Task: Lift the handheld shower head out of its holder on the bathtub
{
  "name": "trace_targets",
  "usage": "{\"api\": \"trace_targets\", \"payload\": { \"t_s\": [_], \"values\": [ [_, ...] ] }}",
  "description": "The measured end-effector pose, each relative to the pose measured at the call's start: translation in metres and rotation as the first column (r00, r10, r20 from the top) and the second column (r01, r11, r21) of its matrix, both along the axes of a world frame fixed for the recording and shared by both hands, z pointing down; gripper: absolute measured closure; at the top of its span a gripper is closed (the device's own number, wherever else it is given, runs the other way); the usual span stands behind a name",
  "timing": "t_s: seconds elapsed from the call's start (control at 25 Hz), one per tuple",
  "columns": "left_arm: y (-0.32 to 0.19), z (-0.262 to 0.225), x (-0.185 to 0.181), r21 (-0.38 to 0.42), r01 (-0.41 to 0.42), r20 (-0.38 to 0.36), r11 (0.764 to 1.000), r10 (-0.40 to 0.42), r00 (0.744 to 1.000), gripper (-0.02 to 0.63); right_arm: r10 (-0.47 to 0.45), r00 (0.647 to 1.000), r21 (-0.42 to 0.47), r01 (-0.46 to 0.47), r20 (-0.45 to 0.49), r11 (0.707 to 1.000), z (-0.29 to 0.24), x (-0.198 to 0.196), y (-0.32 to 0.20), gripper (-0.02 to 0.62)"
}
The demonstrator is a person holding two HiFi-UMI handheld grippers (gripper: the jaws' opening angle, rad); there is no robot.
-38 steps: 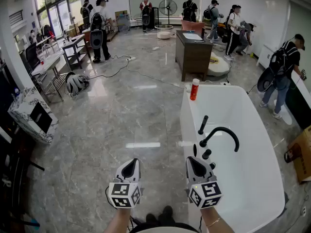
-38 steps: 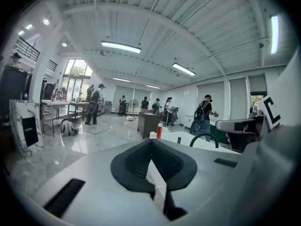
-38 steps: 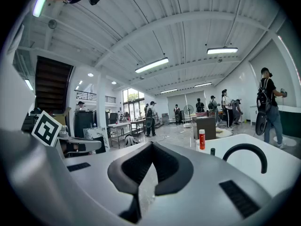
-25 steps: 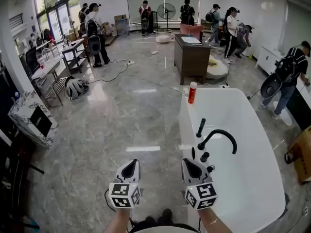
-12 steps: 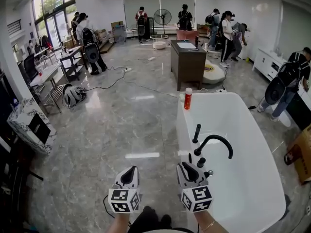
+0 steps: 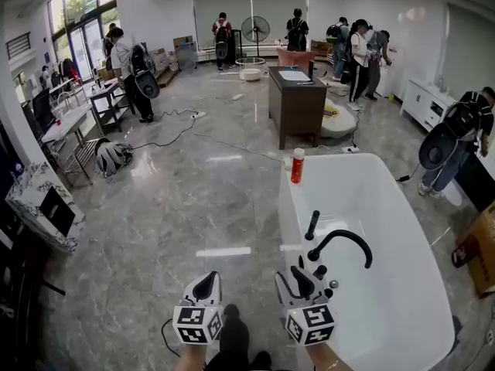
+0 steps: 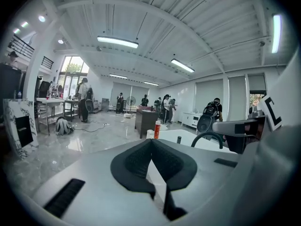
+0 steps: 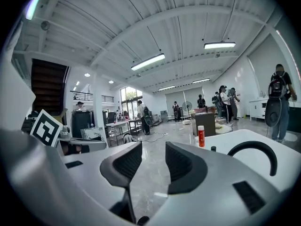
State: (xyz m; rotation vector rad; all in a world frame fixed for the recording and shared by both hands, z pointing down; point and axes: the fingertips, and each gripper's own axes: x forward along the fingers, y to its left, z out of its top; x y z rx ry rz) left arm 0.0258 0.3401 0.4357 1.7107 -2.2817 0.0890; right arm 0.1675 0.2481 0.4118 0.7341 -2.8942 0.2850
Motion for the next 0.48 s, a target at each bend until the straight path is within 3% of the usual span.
{"api": "trace_targets", "payload": {
  "t_s": [0.2,0.48],
  "values": [
    [-0.042,0.013,-0.039,-0.015,-0.01,-0.024,1.0,0.01,1.0,0.589,0.007,1.0,-0.021,-0.008,-0.03,1.0,0.013,-0.04,-0.039,0.436],
    [-0.105,0.021,-0.133,-0.021,-0.026,-0.038,0.999,0.025,0.999,0.589,0.04,0.999,-0.016,-0.041,-0.037,0.999,0.017,-0.13,-0.106,0.433]
  ]
}}
